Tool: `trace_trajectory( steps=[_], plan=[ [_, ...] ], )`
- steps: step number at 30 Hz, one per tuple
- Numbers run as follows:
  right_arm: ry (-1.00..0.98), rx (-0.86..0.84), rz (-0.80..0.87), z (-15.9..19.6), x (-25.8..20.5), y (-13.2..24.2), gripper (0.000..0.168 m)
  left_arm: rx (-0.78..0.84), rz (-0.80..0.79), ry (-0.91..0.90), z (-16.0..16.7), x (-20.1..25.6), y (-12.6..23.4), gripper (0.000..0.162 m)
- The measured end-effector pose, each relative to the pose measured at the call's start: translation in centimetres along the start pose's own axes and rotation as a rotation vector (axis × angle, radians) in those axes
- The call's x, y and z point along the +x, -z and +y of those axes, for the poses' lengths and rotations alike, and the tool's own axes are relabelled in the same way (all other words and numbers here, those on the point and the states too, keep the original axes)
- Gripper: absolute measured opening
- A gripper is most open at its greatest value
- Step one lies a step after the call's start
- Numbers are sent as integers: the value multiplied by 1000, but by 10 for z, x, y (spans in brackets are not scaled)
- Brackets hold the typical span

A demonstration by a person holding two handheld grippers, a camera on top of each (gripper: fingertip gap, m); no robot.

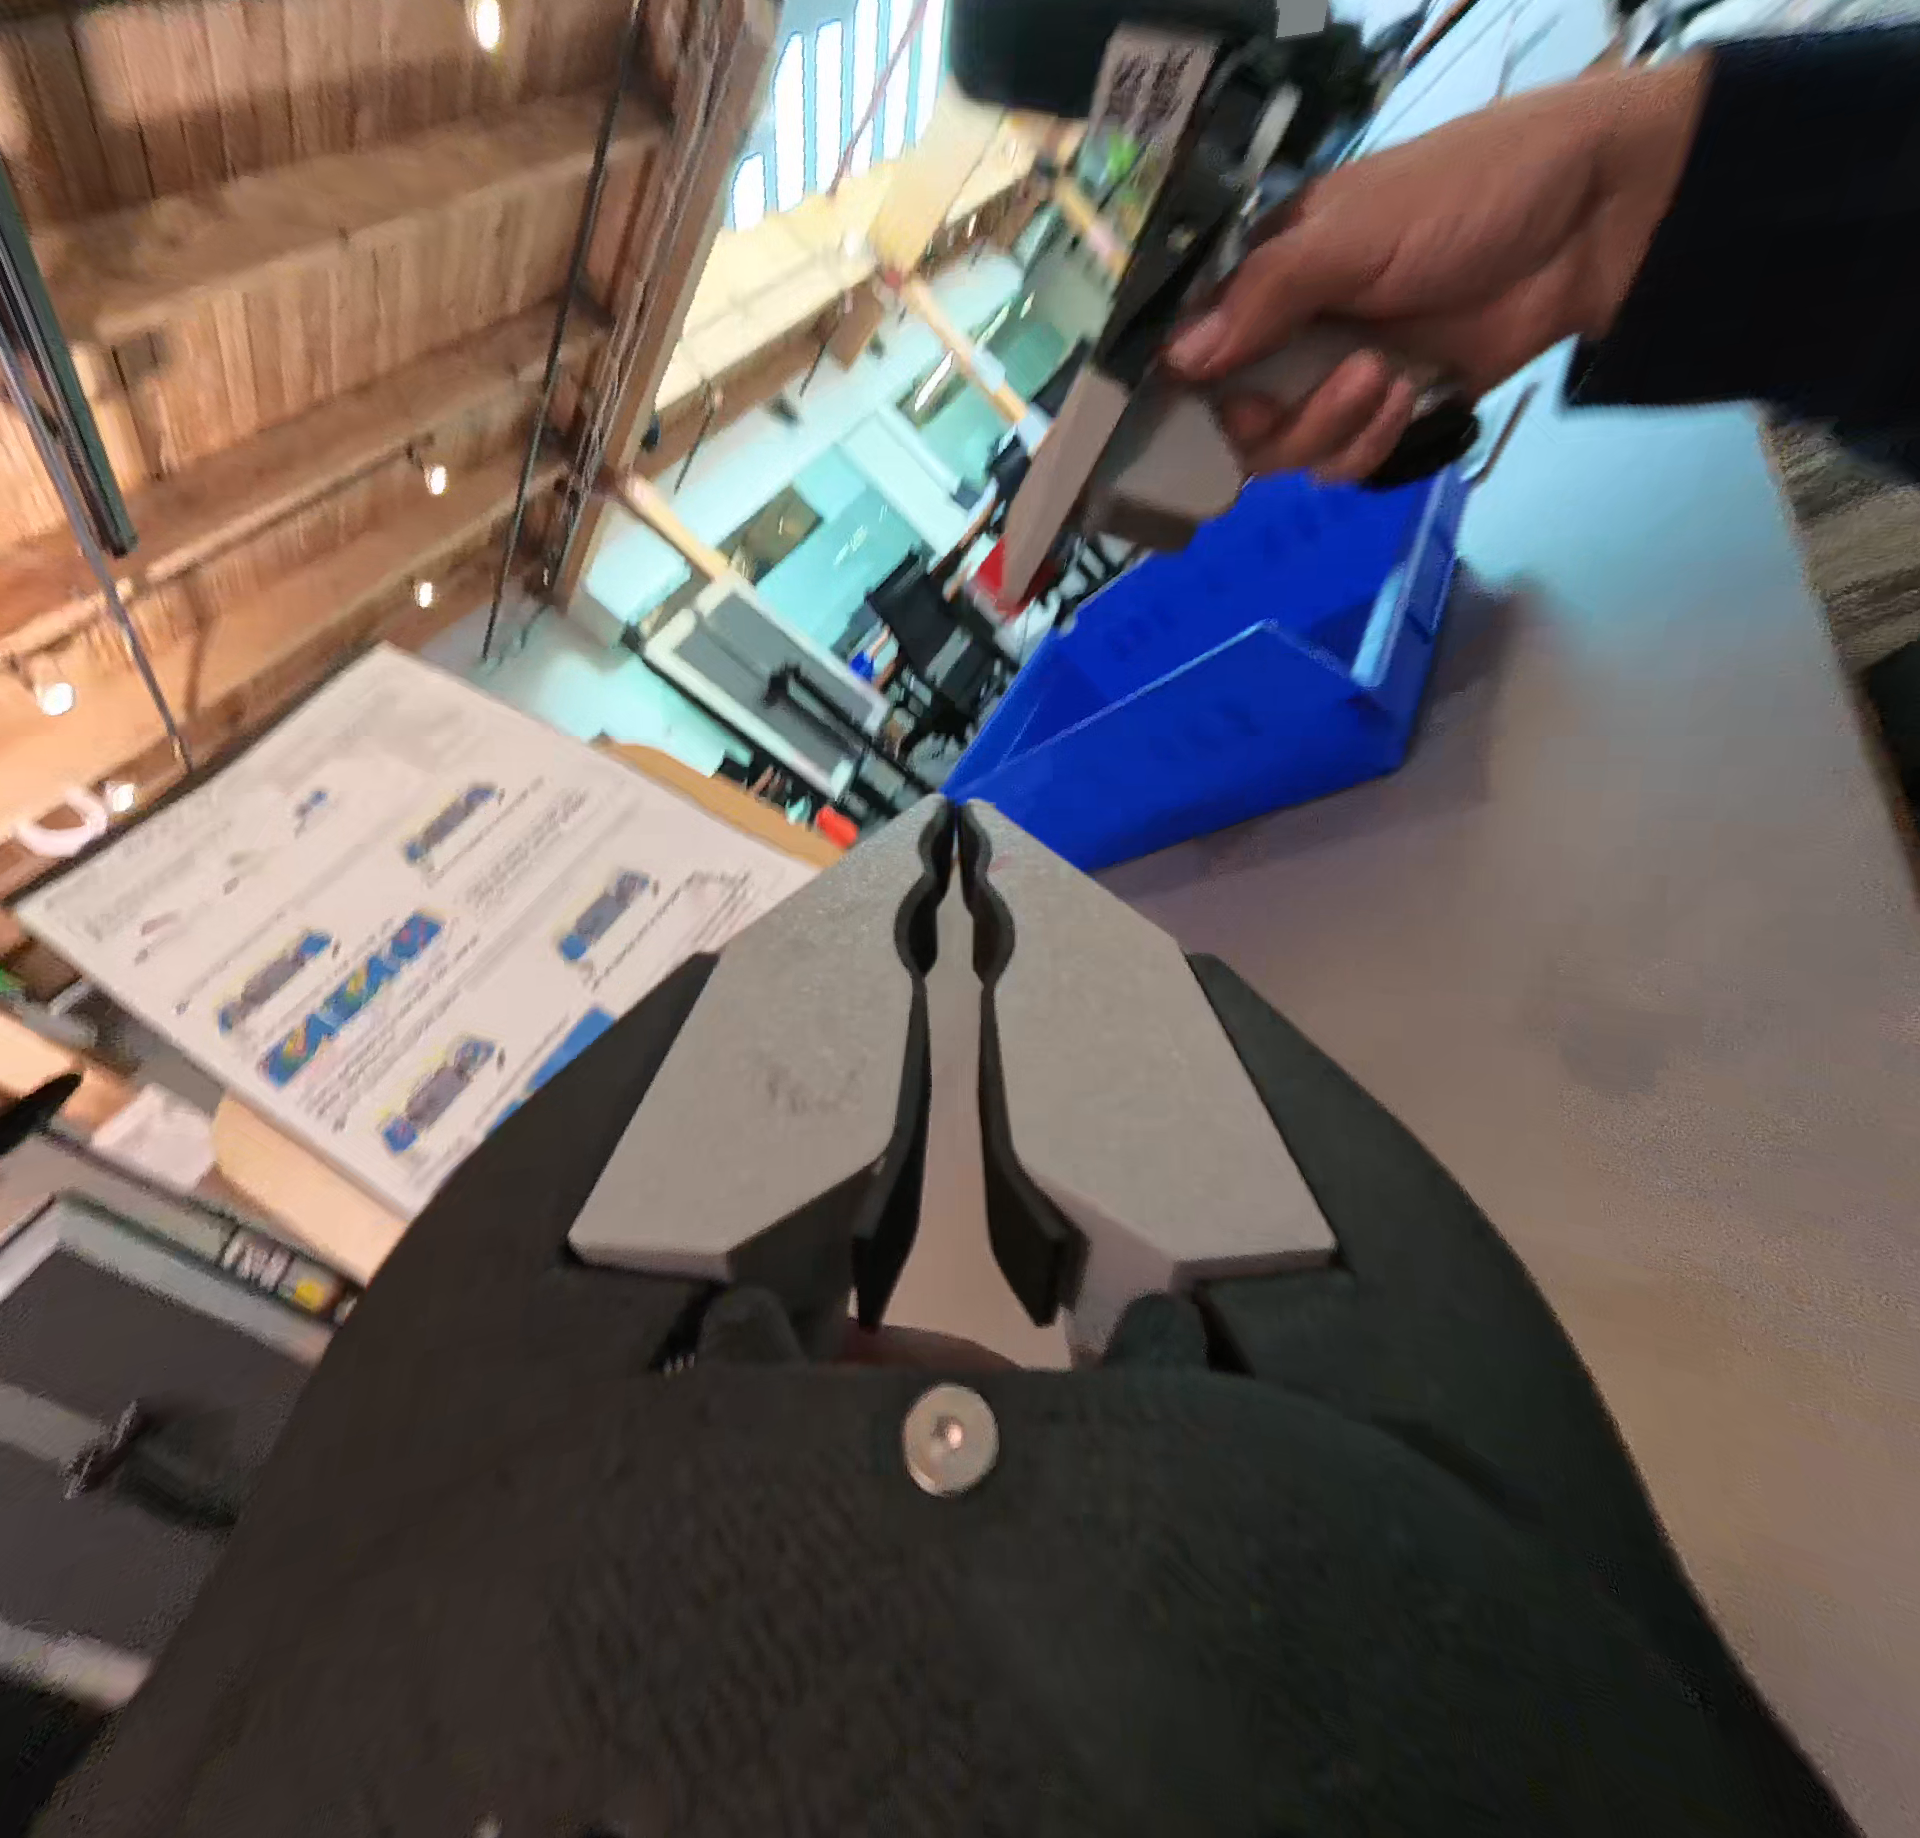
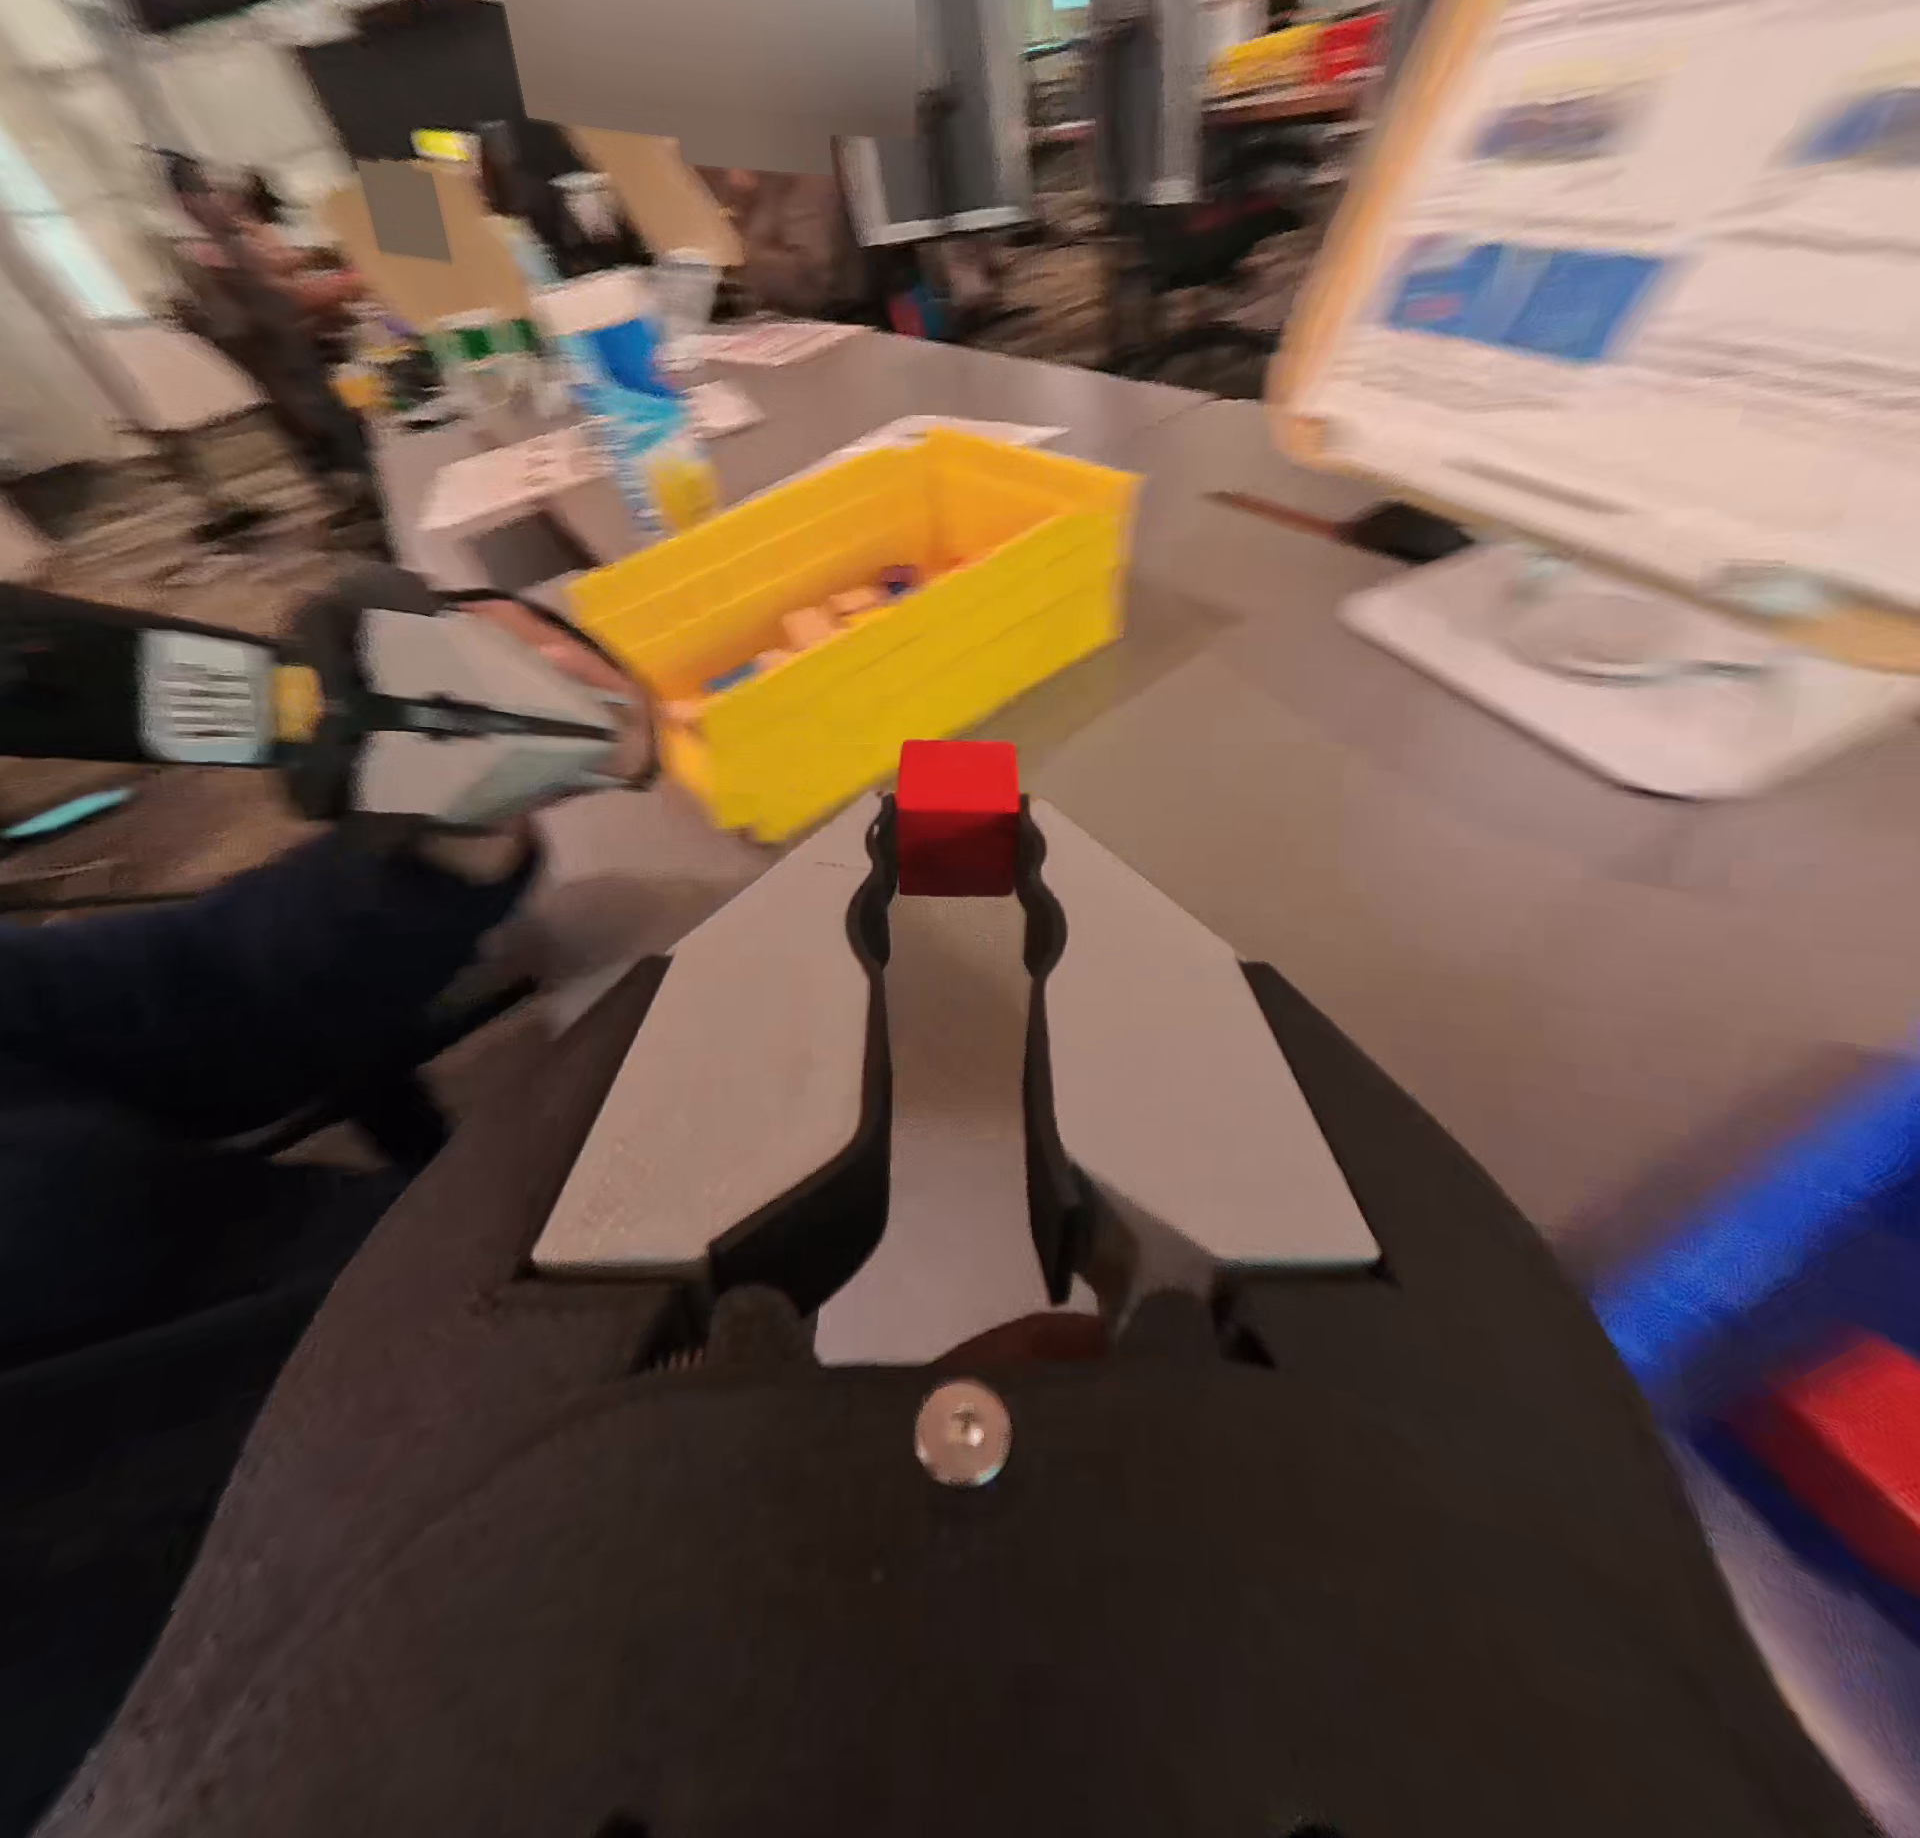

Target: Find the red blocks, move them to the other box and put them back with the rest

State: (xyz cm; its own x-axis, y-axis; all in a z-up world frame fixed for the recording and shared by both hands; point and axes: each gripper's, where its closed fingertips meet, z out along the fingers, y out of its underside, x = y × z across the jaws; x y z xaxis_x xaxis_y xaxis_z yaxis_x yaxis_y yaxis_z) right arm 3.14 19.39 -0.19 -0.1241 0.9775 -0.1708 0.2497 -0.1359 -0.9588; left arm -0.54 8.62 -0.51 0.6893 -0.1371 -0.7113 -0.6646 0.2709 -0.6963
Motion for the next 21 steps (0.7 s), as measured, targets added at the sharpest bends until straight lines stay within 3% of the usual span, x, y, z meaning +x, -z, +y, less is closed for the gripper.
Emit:
trace_trajectory(
  steps=[4,7,9,12,16,21],
  plan=[
    [-28,-74,467,22,117,70,20,-97,-105,101,17,-30,1,0],
    [-129,-111,591,47,166,105,21,-109,-126,230,24,-40,2,0],
    [-181,-164,619,67,185,115,43,-137,-143,336,35,-46,2,1],
    [-192,-112,680,62,198,130,47,-192,-177,420,52,-55,4,9],
    [-160,13,635,34,182,133,44,-242,-173,505,63,-65,14,17],
    [-115,-3,635,29,172,125,43,-295,-229,541,75,-93,42,23]
  ],
)
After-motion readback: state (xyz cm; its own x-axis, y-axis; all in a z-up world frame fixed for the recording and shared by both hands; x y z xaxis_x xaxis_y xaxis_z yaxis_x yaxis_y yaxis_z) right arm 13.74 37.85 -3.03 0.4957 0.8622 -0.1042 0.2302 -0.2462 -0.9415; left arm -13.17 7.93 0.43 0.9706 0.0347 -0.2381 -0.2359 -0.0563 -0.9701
